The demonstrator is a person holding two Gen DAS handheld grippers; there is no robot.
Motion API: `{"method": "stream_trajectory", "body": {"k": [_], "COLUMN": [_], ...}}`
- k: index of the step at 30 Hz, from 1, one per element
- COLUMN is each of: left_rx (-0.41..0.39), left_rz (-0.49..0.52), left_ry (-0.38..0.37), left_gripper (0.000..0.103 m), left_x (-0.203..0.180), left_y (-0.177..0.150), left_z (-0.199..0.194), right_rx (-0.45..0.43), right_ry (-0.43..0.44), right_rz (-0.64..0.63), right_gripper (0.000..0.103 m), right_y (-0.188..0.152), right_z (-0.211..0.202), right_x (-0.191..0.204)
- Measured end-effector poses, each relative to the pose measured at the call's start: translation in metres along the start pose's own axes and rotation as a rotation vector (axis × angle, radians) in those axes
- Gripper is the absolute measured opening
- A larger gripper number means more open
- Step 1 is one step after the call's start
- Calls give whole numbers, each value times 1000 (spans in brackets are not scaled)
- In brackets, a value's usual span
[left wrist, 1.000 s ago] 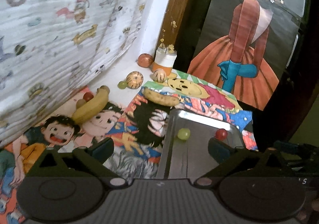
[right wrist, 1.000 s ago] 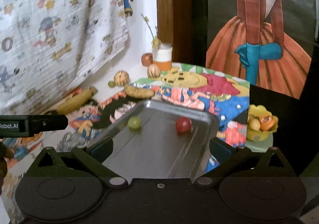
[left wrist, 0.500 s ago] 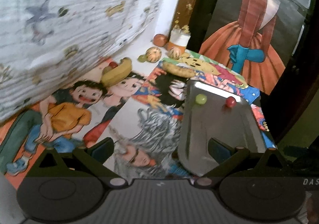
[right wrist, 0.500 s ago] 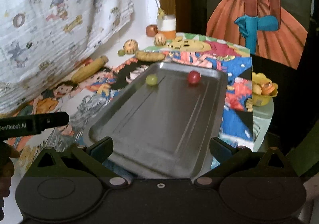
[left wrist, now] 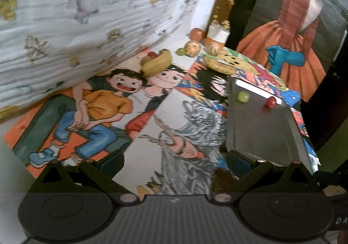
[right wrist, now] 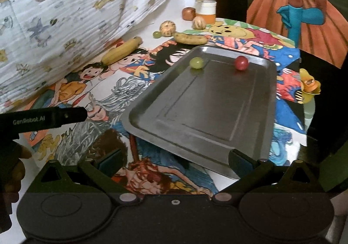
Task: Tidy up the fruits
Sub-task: 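Withdraw both tools from the tray back toward the bananas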
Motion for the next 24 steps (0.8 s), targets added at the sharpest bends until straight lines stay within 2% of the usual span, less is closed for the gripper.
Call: {"method": "stream_trajectory", "body": {"k": [13, 18, 24], "left_rx": [17, 4, -48], "left_rz": [-57, -35, 21], "left_ry": [64, 61, 58], "left_gripper": [103, 103, 103], "left_x": [34, 33, 24], "left_y": [9, 22, 52], "left_z": [18, 25, 34], "right_rx": [31, -22, -61], "right_ry": [38, 51, 38], "right_rz": [-57, -111, -210], "right_gripper": [102, 102, 102], "right_y": [18, 42, 81], "right_z": [25, 27, 30], "right_x": [17, 20, 17]}}
Point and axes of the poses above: each gripper's, at about its wrist camera, not at the fingertips, and z roughly the way its jaws point, x to its left, y to its top, the point moved 8 cm from there along z, roughly the way its jaws point, and after that the axes turned 14 degrees about y, right-handed, at the moved point
